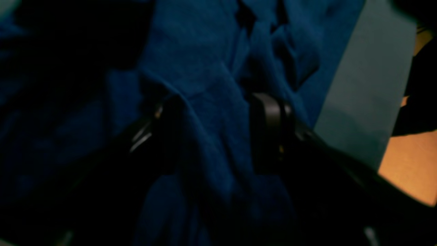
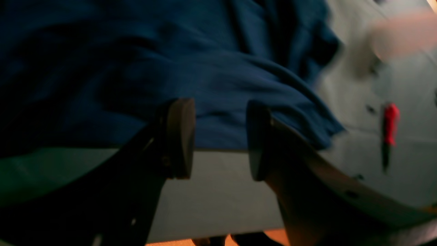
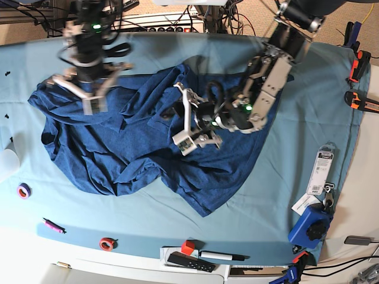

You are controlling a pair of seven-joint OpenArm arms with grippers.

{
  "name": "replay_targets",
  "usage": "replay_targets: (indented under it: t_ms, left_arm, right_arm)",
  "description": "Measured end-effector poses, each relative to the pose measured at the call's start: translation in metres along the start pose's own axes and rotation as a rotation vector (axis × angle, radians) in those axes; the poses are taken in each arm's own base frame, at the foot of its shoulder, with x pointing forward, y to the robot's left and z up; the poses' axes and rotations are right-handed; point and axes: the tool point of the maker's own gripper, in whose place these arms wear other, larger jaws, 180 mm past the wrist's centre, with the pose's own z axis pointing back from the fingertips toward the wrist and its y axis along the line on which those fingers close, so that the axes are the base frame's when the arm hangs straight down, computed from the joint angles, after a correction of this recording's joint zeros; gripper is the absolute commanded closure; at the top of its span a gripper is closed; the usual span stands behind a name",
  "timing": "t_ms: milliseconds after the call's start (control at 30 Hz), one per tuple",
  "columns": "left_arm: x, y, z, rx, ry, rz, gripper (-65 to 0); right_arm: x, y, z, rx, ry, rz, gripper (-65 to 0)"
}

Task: Layout the t-shirt on the table in an organized manner, then fold the t-shirt properly
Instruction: 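Grasp the crumpled shirt fold with the left gripper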

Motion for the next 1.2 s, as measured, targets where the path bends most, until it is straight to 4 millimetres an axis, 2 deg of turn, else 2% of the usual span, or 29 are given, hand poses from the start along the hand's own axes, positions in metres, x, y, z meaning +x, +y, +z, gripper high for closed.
replay_targets:
  t_ms: [133, 233, 300, 400, 567, 733, 833, 933, 967, 1033, 1067, 1200]
  left_arm:
    - [-0.009, 0.006, -0.017, -0.008, 0.027, 0.053, -32.0]
    - [-0.004, 0.012, -0.025, -0.005, 0.036, 0.056, -31.2]
    - [0.002, 0.014, -0.026, -0.003, 0.029, 0.05, -23.2]
    - [0.007, 0.019, -0.024, 0.007, 0.032, 0.033, -0.4]
    - [0.009, 0.033, -0.012, 0.038, 0.07, -0.009, 0.0]
    - [0.017, 0.059, 0.024, 0.098, 0.037, -0.025, 0.0]
    - [0.03, 0.067, 0.045, 0.113, -0.021, -0.021, 0.0]
    - [0.03, 0.071, 0.05, 0.128, -0.024, -0.017, 0.0]
    - [0.027, 0.069, 0.049, 0.122, -0.019, -0.009, -6.3]
    - [0.019, 0.057, 0.041, 0.089, -0.002, -0.011, -28.1]
    - [0.015, 0.05, 0.035, 0.069, 0.004, -0.008, -33.4]
    - [0.001, 0.032, 0.004, 0.047, 0.056, -0.008, -34.1]
  right_arm:
    - [-0.018, -0.012, -0.011, 0.008, 0.038, -0.05, -24.7]
    - [-0.025, -0.019, -0.015, -0.007, 0.053, -0.06, -24.7]
    - [-0.024, -0.017, -0.016, 0.008, 0.048, -0.065, -24.7]
    - [-0.022, -0.016, -0.016, 0.009, 0.036, -0.063, -24.7]
    - [-0.021, -0.016, -0.016, 0.009, 0.027, -0.063, -24.7]
    - [-0.02, -0.017, -0.016, 0.009, 0.022, -0.064, -24.7]
    - [-0.018, -0.017, -0.016, 0.009, 0.011, -0.063, -24.7]
    - [-0.016, -0.017, -0.016, 0.008, 0.004, -0.064, -24.7]
    - [-0.016, -0.016, -0.016, 0.014, 0.002, -0.067, -24.7]
    - [-0.015, -0.013, -0.016, 0.03, -0.004, -0.078, -24.7]
    - [-0.015, -0.013, -0.016, 0.03, -0.004, -0.077, -24.7]
    - [-0.015, -0.013, -0.016, 0.03, -0.004, -0.077, -24.7]
